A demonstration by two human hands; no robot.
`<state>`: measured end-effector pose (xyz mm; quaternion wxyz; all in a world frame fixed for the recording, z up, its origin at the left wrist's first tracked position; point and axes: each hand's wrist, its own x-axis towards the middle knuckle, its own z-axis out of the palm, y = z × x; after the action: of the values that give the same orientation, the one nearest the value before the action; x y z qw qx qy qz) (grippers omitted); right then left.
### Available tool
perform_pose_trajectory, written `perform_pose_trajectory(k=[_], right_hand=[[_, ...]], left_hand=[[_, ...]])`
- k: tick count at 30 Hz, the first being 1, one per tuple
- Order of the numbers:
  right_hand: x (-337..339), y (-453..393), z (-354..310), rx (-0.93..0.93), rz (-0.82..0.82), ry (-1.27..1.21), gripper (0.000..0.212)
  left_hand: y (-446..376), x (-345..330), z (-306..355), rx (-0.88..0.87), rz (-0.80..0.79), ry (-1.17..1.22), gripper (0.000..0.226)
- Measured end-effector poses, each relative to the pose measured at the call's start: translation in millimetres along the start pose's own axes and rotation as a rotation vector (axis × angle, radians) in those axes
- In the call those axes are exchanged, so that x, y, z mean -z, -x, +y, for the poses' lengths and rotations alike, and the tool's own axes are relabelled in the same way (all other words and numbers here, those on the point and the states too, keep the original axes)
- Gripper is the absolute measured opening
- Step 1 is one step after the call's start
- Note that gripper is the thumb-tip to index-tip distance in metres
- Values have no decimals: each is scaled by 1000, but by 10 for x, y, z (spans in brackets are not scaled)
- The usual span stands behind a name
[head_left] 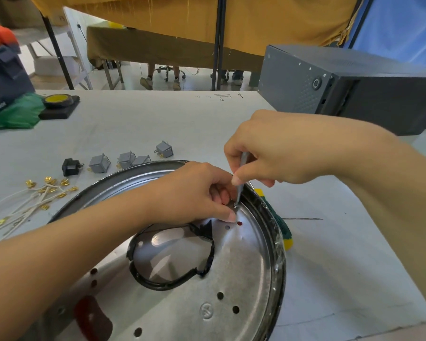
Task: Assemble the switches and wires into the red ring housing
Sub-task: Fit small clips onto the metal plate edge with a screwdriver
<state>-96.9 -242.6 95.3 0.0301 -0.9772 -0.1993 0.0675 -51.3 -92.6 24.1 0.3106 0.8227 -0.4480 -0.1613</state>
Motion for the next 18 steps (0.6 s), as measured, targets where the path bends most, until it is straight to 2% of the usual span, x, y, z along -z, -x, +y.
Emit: perform_pose_trajectory(k=[3,7,12,18], right_hand=[[11,-11,-35,23,-6,35,31],[-8,-2,-16,39,21,20,32],[-27,62,17,34,10,-12,19],[-18,80,28,99,33,-27,18]], left_hand=[[63,74,26,-52,-48,-225,17],[231,120,15,-43,-170,-488,46],[417,23,9,-46,-112,-587,70],[434,-25,-19,-51,-66,-581,78]])
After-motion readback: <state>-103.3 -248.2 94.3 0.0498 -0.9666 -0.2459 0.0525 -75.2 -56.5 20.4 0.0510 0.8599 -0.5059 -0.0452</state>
